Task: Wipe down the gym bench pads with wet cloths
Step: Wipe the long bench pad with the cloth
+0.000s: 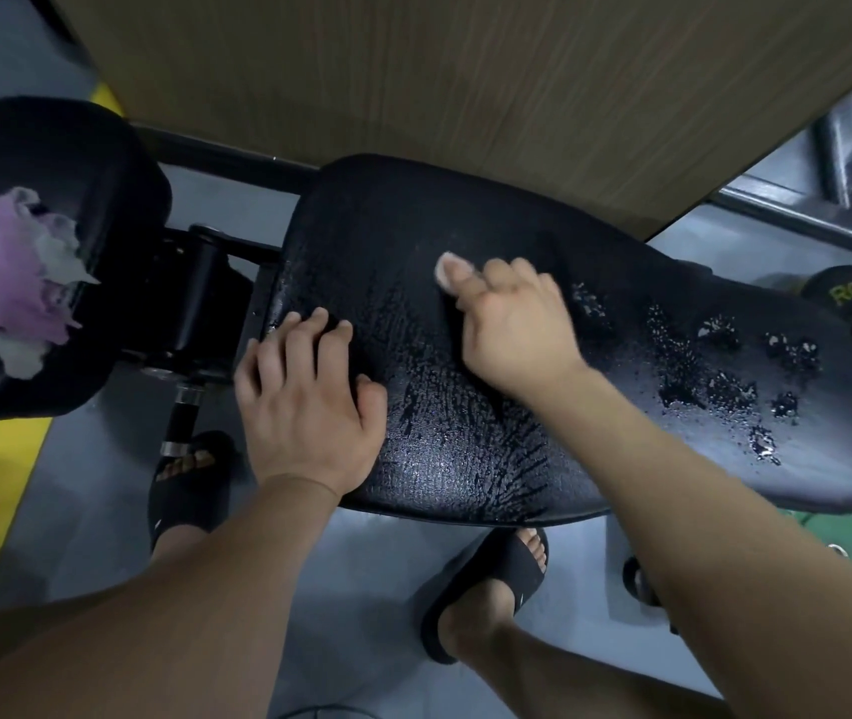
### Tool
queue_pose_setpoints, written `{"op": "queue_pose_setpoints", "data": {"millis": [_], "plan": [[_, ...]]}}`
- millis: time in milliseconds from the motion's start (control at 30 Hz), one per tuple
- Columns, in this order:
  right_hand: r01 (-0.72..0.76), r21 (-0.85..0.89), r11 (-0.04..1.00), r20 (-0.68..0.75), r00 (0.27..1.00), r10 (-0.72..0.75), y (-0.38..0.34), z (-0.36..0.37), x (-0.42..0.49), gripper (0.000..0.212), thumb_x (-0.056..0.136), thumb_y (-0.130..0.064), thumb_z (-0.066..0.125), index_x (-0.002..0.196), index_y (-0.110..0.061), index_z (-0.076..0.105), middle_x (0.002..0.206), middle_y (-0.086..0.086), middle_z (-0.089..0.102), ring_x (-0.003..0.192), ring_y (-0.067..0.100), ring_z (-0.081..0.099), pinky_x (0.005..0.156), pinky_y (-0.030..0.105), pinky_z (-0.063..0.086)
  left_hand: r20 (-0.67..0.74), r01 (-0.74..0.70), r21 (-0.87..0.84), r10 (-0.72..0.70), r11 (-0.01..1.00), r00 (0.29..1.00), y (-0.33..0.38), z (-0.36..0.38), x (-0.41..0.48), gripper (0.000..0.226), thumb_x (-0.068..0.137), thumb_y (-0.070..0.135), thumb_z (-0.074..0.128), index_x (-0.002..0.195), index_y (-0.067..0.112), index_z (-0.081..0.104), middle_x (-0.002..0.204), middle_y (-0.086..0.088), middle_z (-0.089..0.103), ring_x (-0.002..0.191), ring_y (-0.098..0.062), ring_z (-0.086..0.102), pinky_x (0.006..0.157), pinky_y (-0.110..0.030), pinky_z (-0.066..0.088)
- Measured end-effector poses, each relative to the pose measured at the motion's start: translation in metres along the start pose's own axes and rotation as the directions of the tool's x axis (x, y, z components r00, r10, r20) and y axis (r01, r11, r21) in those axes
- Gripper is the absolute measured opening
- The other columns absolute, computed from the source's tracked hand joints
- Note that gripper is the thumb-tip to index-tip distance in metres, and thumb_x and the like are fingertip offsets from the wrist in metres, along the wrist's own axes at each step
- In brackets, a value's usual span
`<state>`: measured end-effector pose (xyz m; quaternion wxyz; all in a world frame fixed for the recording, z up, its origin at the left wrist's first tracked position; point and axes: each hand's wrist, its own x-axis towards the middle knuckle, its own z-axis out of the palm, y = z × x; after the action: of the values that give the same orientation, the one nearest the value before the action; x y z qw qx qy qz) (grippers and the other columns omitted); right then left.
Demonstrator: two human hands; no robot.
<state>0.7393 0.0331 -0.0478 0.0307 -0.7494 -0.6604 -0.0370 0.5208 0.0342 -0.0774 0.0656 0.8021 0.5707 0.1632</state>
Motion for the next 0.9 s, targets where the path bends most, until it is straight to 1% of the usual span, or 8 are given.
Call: {"op": "queue_pose_setpoints", "data": {"millis": [167,267,367,433,567,633,800,900], "plan": [[-0.399,-0.052,0.915,0.079,0.912,0.402,0.038,-0.003,0.031,0.048,0.089,-0.016,0.048,0.137,-0.02,0.053,0.115,0.016,0.062,0.109,0.04,0.053,0.083,0.042,0.039,-0.002,-0.005,-0.002,0.005,1.0,1.0,0.0,0.001,0.0,0.051,0.086,0.034,0.05,0.132,0.015,0.059,0.144,-0.006,0.052,0.14,-0.031,0.041,0.116,-0.054,0.028],[-0.187,0.044,0.981,0.066,0.981,0.184,-0.008,-0.001,0.027,0.048,0.082,-0.017,0.047,0.128,-0.021,0.057,0.106,0.012,0.065,0.101,0.038,0.056,0.077,0.039,0.039,-0.006,-0.007,-0.002,0.007,1.0,1.0,0.0,0.001,0.0,0.051,0.086,0.034,0.05,0.132,0.015,0.059,0.144,-0.006,0.052,0.14,-0.031,0.042,0.116,-0.054,0.029],[0.102,0.053,0.993,0.046,0.993,-0.105,-0.029,-0.002,0.007,0.058,0.084,-0.02,0.044,0.14,-0.024,0.055,0.101,0.006,0.063,0.095,0.035,0.055,0.078,0.041,0.04,-0.006,-0.008,0.011,0.008,1.0,1.0,0.0,0.001,0.0,0.05,0.086,0.034,0.05,0.132,0.015,0.058,0.144,-0.006,0.052,0.14,-0.031,0.042,0.116,-0.053,0.028],[0.022,-0.014,1.0,0.035,0.999,-0.021,-0.003,-0.003,0.014,0.058,0.085,-0.02,0.047,0.142,-0.028,0.054,0.105,0.007,0.064,0.099,0.036,0.056,0.08,0.042,0.041,-0.002,-0.008,0.01,0.008,1.0,1.0,0.001,0.001,0.0,0.051,0.087,0.034,0.05,0.133,0.016,0.058,0.145,-0.006,0.052,0.14,-0.031,0.041,0.116,-0.053,0.027],[-0.403,-0.057,0.913,0.075,0.91,0.407,0.03,-0.004,0.036,0.055,0.088,-0.017,0.048,0.141,-0.026,0.051,0.119,0.014,0.061,0.112,0.039,0.052,0.091,0.043,0.037,-0.008,-0.012,0.013,0.012,1.0,1.0,0.0,0.001,0.0,0.05,0.086,0.034,0.052,0.132,0.015,0.058,0.144,-0.006,0.052,0.139,-0.031,0.042,0.116,-0.053,0.028],[-0.386,-0.03,0.922,0.077,0.919,0.387,0.001,-0.005,0.04,0.051,0.082,-0.016,0.049,0.133,-0.023,0.053,0.115,0.012,0.063,0.11,0.037,0.054,0.087,0.042,0.036,-0.003,-0.016,0.013,0.016,1.0,1.0,0.0,0.001,0.0,0.05,0.086,0.035,0.051,0.132,0.015,0.058,0.144,-0.006,0.052,0.139,-0.031,0.042,0.116,-0.054,0.029],[-0.017,-0.019,1.0,0.031,0.999,0.018,-0.041,0.0,0.027,0.057,0.082,-0.02,0.049,0.138,-0.027,0.054,0.109,0.006,0.064,0.103,0.034,0.056,0.084,0.042,0.034,-0.01,-0.014,0.016,0.014,1.0,1.0,0.0,0.001,0.0,0.051,0.086,0.035,0.05,0.132,0.015,0.058,0.144,-0.006,0.052,0.139,-0.032,0.042,0.115,-0.054,0.029],[-0.292,-0.1,0.951,0.079,0.951,0.3,0.013,0.0,0.047,0.057,0.084,-0.018,0.046,0.139,-0.031,0.049,0.121,0.008,0.061,0.116,0.035,0.051,0.095,0.048,0.033,-0.008,-0.01,0.009,0.01,1.0,1.0,0.001,0.001,-0.001,0.05,0.086,0.034,0.049,0.132,0.015,0.058,0.144,-0.006,0.052,0.14,-0.031,0.041,0.115,-0.055,0.029]]}}
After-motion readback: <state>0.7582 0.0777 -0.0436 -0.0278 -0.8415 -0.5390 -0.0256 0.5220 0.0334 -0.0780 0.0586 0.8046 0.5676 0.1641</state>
